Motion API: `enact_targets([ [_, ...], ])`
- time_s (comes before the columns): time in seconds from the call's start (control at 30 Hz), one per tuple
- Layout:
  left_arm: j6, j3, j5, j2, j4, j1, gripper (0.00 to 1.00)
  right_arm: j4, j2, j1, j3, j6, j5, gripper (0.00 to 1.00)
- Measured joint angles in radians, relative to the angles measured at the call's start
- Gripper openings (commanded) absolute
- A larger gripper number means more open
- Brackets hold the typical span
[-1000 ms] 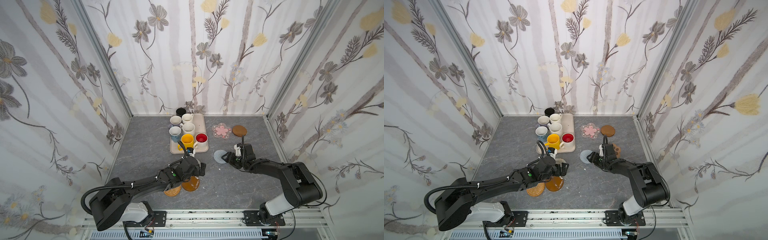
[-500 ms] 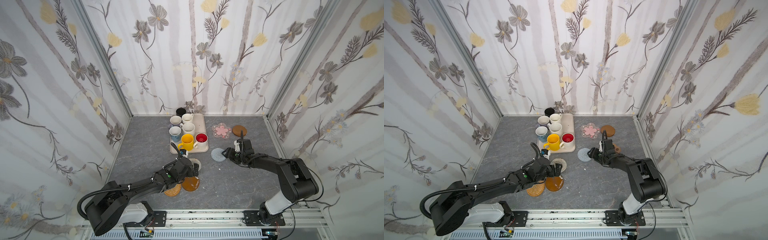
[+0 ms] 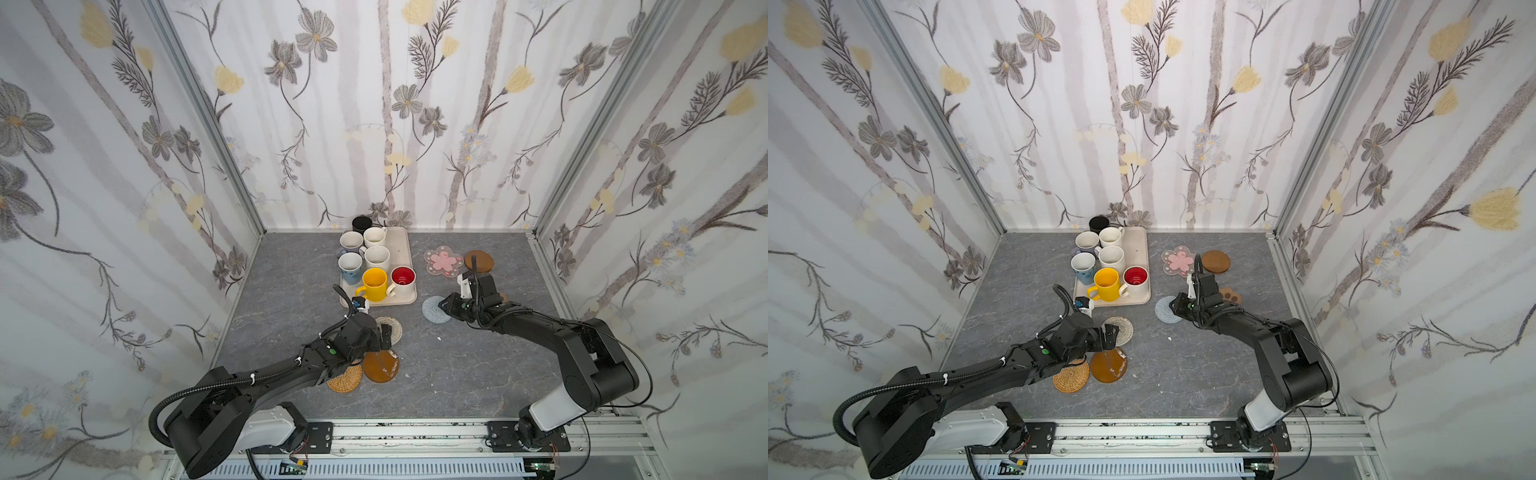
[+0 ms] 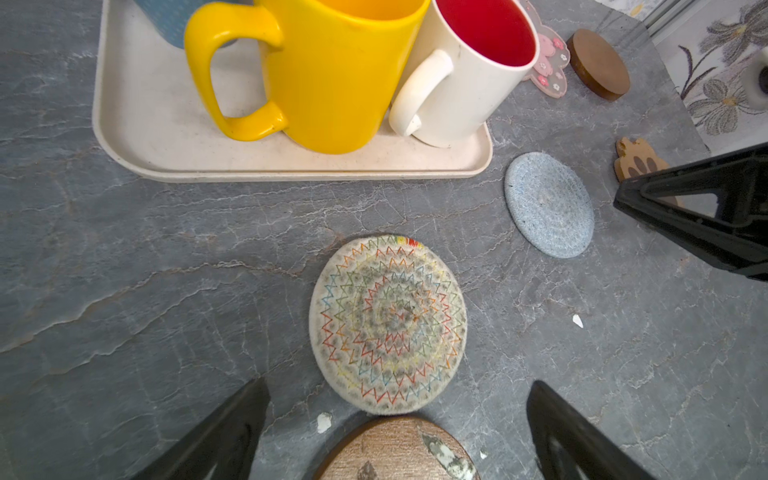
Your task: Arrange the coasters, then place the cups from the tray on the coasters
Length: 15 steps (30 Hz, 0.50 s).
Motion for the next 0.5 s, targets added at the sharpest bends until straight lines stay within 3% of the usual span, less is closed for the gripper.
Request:
enact_targets([
  [0.5, -0.011, -0.01, 0.019, 0.015, 0.001, 0.015, 1.0, -0.002, 0.171, -0.05, 0.081, -0.027, 0.008, 0.26],
])
